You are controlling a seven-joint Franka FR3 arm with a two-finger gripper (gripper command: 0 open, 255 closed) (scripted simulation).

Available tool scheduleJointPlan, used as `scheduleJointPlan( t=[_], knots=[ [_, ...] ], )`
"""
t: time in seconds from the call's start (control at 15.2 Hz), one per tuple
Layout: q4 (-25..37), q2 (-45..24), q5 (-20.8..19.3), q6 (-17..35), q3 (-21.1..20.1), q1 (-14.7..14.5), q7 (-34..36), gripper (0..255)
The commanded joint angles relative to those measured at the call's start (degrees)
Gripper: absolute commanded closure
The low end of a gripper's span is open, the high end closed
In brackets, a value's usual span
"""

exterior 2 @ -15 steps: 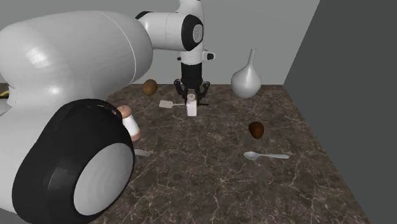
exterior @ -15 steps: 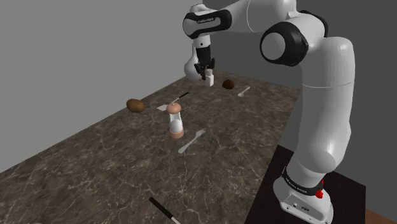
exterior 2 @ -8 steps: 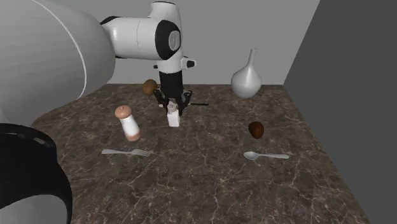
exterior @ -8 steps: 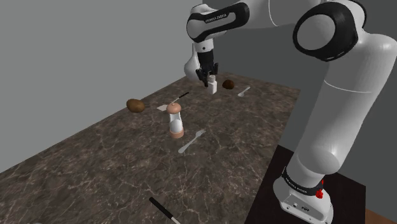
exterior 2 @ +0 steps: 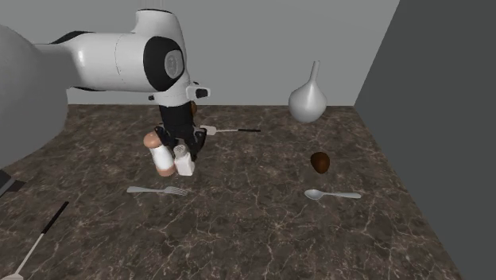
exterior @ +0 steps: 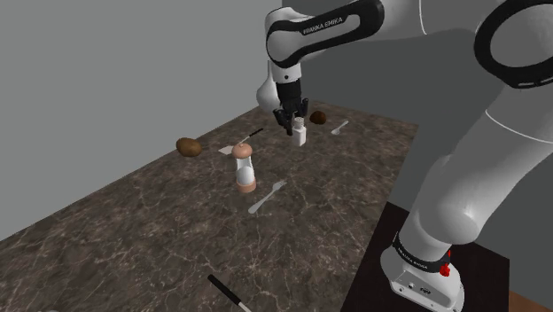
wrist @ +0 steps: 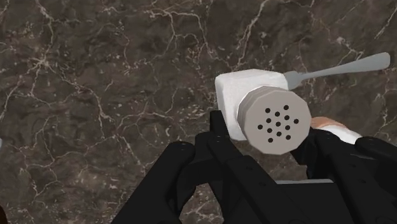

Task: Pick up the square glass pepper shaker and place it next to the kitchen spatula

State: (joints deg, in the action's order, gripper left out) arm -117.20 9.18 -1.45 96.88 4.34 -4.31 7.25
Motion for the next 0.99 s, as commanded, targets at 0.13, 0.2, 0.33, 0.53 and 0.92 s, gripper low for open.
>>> scheduleJointPlan(
  t=[0.13, 0.2, 0.33, 0.53, 0.92],
  knots=[
    [-7.16, 6.88, 0.95, 0.23, -2.43, -1.72, 4.00, 255],
    [-8.65, 8.42, 1.33, 0.18, -3.12, -2.19, 5.04, 255],
    [-11.43, 11.40, 2.23, 0.00, -4.56, -3.17, 7.15, 255],
    [-15.14, 15.63, 3.91, -0.45, -6.86, -4.74, 10.37, 255],
    [-20.83, 23.05, 8.36, -1.77, -11.98, -8.37, 17.14, 255]
  ],
)
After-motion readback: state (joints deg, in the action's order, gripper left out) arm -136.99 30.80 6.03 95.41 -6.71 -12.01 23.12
